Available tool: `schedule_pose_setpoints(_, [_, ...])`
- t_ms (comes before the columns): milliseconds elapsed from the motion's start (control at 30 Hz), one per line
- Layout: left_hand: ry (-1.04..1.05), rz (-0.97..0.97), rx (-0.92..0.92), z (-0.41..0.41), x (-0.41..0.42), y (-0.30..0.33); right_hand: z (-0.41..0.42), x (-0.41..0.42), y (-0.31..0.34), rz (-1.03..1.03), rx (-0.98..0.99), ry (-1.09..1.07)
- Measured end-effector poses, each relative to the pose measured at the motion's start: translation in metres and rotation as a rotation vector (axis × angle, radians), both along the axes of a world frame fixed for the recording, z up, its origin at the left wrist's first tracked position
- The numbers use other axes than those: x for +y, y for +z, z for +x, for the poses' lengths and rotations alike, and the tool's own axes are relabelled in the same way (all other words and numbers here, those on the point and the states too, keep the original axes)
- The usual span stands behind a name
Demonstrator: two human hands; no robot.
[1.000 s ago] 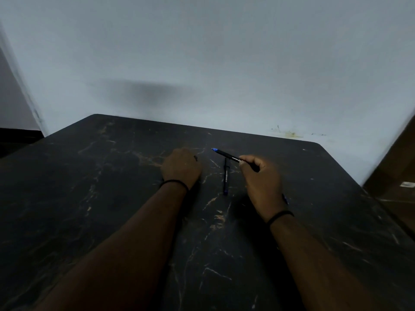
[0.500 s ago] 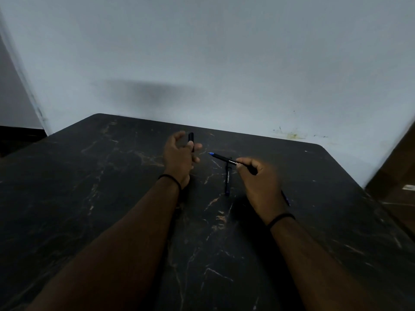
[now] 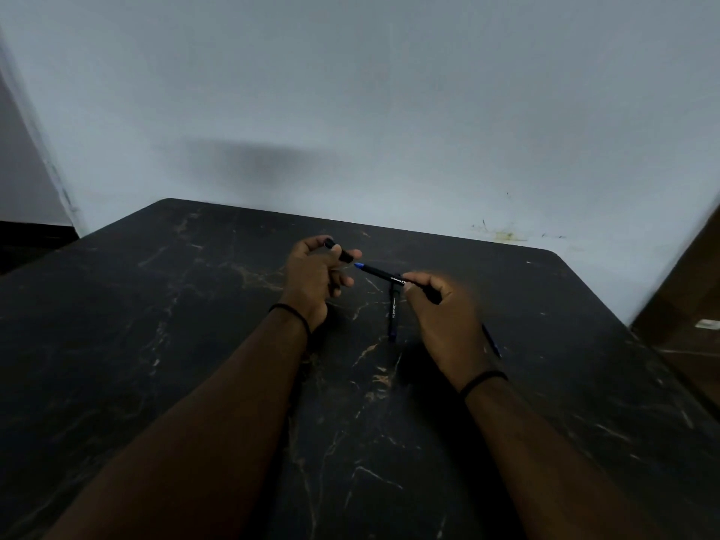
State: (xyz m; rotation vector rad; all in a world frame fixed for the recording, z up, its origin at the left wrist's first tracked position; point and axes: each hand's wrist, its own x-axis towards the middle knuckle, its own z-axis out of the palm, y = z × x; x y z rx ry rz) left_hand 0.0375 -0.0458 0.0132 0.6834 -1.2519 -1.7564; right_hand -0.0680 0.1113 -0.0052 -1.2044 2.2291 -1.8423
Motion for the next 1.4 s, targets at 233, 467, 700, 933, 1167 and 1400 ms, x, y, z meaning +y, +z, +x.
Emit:
schedule_pose_setpoints(233, [-0.076, -0.046, -0.024, -0.001, 0.001, -0.001, 0.000, -0.001, 0.000, -0.016, -0.020, -0.025])
schedule_pose_setpoints(467, [-0.155, -0.124, -0.089, -0.004, 0.008, 0.000, 0.000, -0.001, 0.002, -0.030, -0.037, -0.036])
schedule_pose_setpoints(700, [-0.019, -0.228, -0.181, -0.011, 0.017, -0.003, 0.000, 0.000, 0.002, 0.007, -0.062, -0.014])
schedule_pose_setpoints(933, [-0.078, -0.221, -0.136, -0.006, 0.016, -0.001, -0.004, -0.007, -0.001, 0.001, -0.077, -0.017])
schedule_pose_setpoints(1167, [-0.257, -0.209, -0.029, -0.016, 0.035, 0.003, 0.011, 0.004, 0.011, 0.183, 0.087, 0.115])
schedule_pose_setpoints(1400, [-0.136, -0.233, -0.047, -0.029, 0.049, -0.003, 0.022, 0.001, 0.014, 0.186, 0.031, -0.016])
